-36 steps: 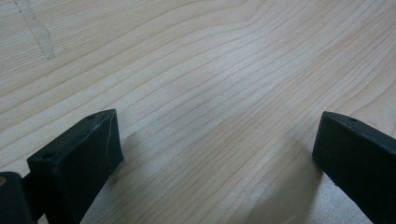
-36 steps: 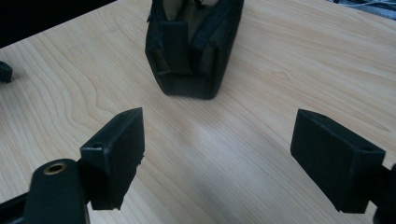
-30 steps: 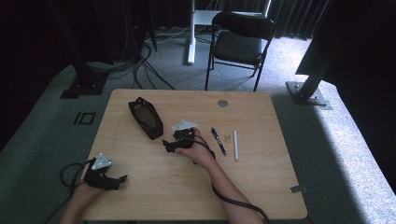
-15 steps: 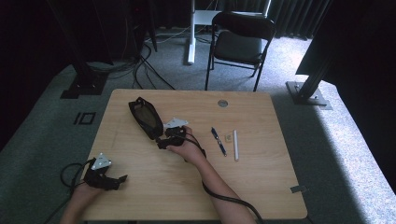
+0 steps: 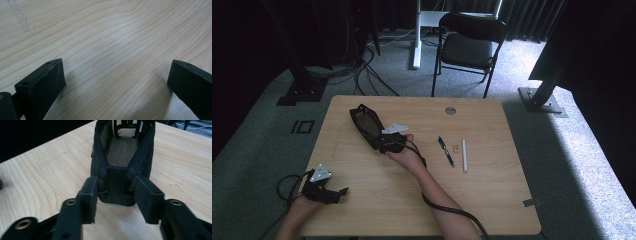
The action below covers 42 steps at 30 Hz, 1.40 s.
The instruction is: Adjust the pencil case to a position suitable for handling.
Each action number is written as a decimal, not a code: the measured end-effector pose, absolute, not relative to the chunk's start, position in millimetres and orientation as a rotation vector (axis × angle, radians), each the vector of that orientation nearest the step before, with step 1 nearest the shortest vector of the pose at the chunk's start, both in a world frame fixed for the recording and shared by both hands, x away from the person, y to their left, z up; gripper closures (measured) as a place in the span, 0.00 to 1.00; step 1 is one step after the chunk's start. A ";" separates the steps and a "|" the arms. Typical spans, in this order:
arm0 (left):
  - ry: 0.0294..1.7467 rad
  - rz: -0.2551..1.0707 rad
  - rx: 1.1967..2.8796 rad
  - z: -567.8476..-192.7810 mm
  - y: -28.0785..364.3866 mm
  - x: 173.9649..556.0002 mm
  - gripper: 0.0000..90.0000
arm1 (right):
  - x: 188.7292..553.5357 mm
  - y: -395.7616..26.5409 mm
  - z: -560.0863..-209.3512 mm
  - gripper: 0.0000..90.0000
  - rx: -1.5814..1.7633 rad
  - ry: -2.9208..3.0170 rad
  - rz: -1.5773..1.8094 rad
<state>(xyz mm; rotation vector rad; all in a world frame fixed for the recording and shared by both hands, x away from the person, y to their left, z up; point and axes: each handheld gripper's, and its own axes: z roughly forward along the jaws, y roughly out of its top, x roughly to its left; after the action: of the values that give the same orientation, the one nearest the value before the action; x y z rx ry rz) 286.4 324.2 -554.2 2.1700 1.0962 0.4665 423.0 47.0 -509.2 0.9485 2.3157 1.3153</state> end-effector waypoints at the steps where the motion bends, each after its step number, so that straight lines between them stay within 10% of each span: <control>1: 1.097 0.466 2.170 -554.2 324.2 286.4 0.02 | 423.3 48.1 -509.4 0.61 0.939 2.319 1.310; 9: 1.097 0.467 2.169 -554.2 324.1 286.4 0.02 | 428.1 52.2 -514.1 0.80 0.961 2.316 1.301; 42: 1.096 0.467 2.170 -554.2 324.2 286.4 0.02 | 399.1 -13.3 -510.6 0.82 0.976 2.368 1.284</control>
<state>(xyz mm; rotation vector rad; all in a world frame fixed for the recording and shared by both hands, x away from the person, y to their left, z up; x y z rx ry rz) 286.4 324.2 -554.2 2.1698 1.0964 0.4667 399.1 -13.3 -510.6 0.9758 2.3680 1.2837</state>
